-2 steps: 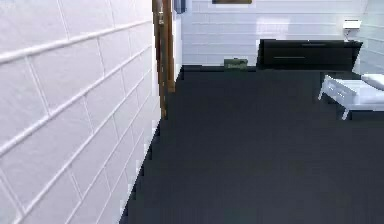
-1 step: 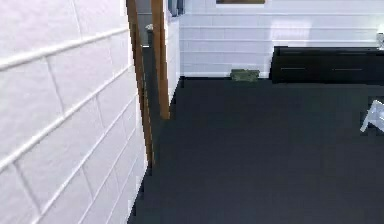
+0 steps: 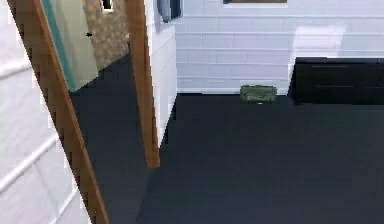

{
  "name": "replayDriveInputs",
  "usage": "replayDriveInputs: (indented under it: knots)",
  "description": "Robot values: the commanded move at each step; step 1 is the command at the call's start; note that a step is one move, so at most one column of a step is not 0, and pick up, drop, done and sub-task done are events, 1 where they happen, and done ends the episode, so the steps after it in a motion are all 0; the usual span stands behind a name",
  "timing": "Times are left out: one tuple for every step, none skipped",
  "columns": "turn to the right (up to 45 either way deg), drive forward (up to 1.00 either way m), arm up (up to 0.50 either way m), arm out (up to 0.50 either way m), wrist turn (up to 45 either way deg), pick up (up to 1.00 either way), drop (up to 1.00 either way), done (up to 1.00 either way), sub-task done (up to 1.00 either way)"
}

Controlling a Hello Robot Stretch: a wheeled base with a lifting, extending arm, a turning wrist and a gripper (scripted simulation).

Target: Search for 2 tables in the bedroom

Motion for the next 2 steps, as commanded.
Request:
replayDriveInputs:
  knots:
    - [0.0,1.0,0.0,0.0,0.0,0.0,0.0,0.0,0.0]
    - [-45.0,0.0,0.0,0.0,0.0,0.0,0.0,0.0,0.0]
